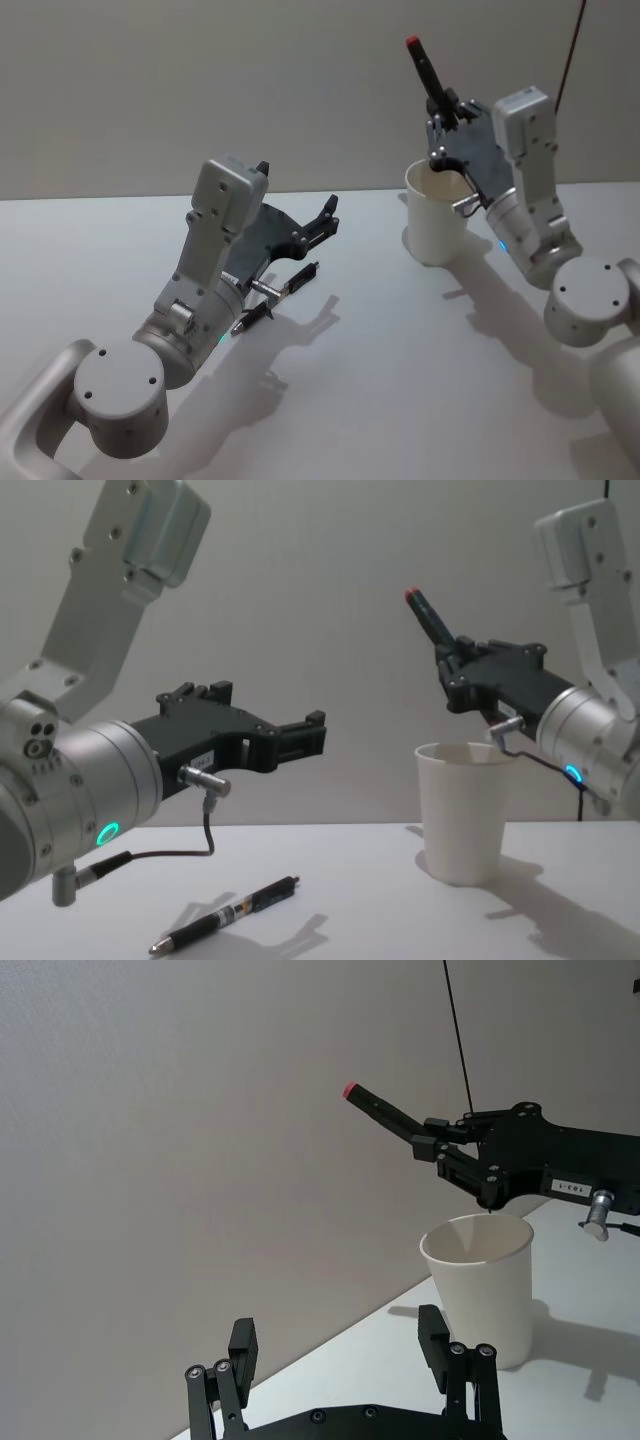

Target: Place the pen into the pen holder.

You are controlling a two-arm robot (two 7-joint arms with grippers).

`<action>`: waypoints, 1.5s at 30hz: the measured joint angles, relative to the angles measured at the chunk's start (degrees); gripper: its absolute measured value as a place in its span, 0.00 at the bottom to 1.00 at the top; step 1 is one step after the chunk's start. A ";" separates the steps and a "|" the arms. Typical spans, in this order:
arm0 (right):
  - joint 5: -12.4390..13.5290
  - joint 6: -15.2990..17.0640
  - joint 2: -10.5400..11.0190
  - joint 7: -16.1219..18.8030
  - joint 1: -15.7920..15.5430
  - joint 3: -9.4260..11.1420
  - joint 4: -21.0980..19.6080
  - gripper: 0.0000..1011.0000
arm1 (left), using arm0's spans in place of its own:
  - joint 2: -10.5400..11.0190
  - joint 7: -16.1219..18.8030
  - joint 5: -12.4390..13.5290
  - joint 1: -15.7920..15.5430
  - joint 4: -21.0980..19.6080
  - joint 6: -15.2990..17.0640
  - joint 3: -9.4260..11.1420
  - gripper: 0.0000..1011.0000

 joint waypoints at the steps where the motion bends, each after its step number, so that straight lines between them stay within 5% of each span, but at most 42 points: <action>1: 0.07 -0.18 -0.04 0.03 0.03 -0.01 0.18 0.18 | 0.00 0.00 0.00 0.00 0.00 0.00 0.00 0.99; 21: 1.38 -2.61 -0.96 0.42 0.98 -0.55 4.10 0.18 | 0.00 0.00 0.00 0.00 0.00 0.00 0.00 0.99; 45: 1.68 -3.02 -1.23 0.38 1.27 -0.73 5.22 0.88 | 0.00 0.00 0.00 0.00 0.00 0.00 0.00 0.99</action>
